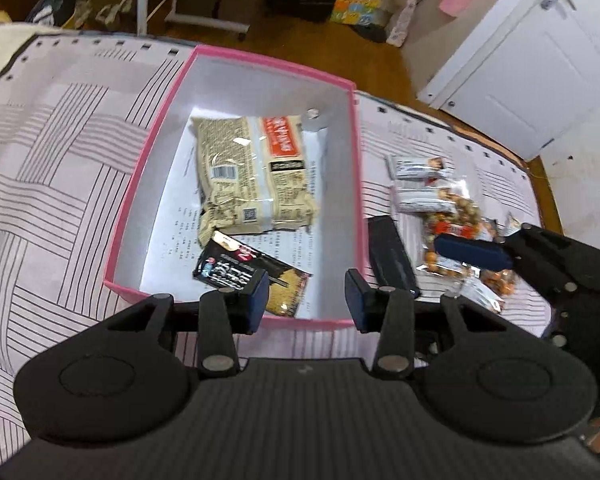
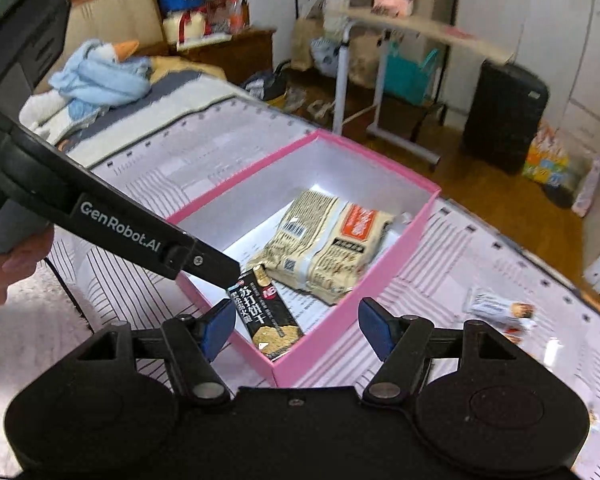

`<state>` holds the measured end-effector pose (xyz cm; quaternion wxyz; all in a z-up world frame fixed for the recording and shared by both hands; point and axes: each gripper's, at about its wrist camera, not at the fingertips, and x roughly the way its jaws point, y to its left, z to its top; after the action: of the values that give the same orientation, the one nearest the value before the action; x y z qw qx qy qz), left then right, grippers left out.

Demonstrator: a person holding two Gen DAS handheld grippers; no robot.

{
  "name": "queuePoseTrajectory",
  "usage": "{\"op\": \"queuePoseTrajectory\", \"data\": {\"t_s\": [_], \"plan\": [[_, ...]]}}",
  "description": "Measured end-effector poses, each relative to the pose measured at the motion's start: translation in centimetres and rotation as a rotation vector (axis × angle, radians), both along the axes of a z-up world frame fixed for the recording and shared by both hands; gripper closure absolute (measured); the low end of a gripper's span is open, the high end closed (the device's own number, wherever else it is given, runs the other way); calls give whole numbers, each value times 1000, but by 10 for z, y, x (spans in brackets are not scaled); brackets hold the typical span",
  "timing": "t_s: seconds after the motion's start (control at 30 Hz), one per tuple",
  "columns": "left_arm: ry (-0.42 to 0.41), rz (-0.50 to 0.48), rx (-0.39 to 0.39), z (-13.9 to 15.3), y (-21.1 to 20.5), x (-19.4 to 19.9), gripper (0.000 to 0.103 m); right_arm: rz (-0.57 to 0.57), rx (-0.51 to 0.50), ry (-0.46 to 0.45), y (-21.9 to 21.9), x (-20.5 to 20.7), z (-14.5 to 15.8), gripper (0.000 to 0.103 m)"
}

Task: Organize snacks
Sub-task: 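Move the left tool back toward the peanut bags and black pouch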

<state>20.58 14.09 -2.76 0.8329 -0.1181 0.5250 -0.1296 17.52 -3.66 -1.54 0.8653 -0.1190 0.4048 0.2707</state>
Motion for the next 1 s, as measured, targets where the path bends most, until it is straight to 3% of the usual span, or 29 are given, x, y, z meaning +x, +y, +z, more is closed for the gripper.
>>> {"op": "queuePoseTrajectory", "data": {"t_s": [0.23, 0.33, 0.53, 0.6, 0.7, 0.8, 1.0], "plan": [[-76, -82, 21, 38, -36, -30, 62, -115, 88, -117, -71, -33, 37, 30], [-106, -138, 31, 52, -56, -40, 59, -204, 112, -181, -103, -44, 51, 21], [-143, -193, 30, 58, -97, -48, 56, -404, 152, -320, -160, -50, 48, 18], [-148, -197, 44, 54, -112, -46, 55, -454, 191, -309, -176, -46, 40, 18], [-161, -197, 66, 41, -137, -40, 54, -508, 251, -225, -199, -31, 21, 18], [-157, -202, 72, 21, -159, -29, 54, -537, 248, -163, -209, -14, -1, 20], [-71, -193, 21, -29, -192, 10, 54, -545, 220, -59, -223, 7, -51, 31]]}}
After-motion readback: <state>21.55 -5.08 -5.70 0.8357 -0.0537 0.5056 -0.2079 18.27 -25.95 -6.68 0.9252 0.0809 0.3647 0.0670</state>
